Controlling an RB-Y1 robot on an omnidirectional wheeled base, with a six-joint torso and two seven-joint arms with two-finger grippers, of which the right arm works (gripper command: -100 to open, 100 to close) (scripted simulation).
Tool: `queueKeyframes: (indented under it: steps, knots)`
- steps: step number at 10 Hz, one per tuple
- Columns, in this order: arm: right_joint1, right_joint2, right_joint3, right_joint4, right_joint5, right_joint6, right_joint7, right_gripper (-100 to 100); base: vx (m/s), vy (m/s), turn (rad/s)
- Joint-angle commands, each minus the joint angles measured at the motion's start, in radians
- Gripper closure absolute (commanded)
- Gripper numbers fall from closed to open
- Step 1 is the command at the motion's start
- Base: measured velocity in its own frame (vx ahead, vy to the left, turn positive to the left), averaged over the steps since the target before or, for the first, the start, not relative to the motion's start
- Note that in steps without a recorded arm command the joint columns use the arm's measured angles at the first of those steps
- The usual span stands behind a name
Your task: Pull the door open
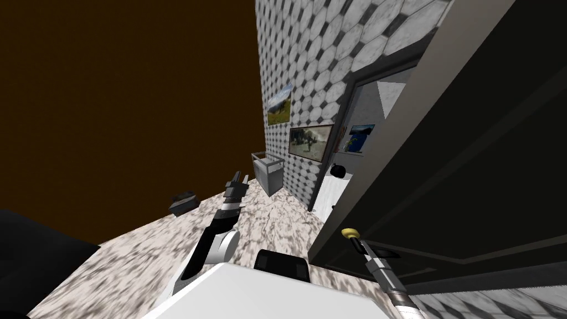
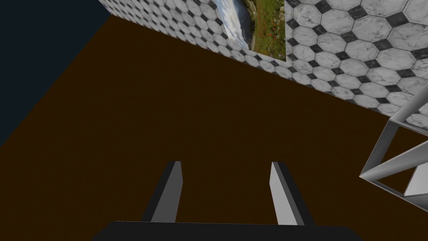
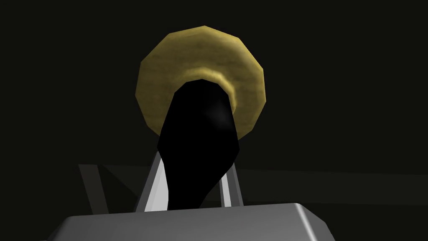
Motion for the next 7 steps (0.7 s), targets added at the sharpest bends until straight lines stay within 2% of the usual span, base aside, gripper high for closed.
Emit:
queueKeyframes:
  steps: [1, 4, 7]
  knots:
    - [0.003, -0.005, 0.003, 0.015, 0.002, -0.022, -0.003, 100, -0.215, -0.066, 0.170]
    - [0.004, -0.018, 0.009, 0.041, 0.006, -0.061, -0.012, 100, -0.213, -0.075, 0.167]
    - [0.005, -0.026, 0.013, 0.059, 0.008, -0.087, -0.019, 100, -0.204, -0.059, 0.156]
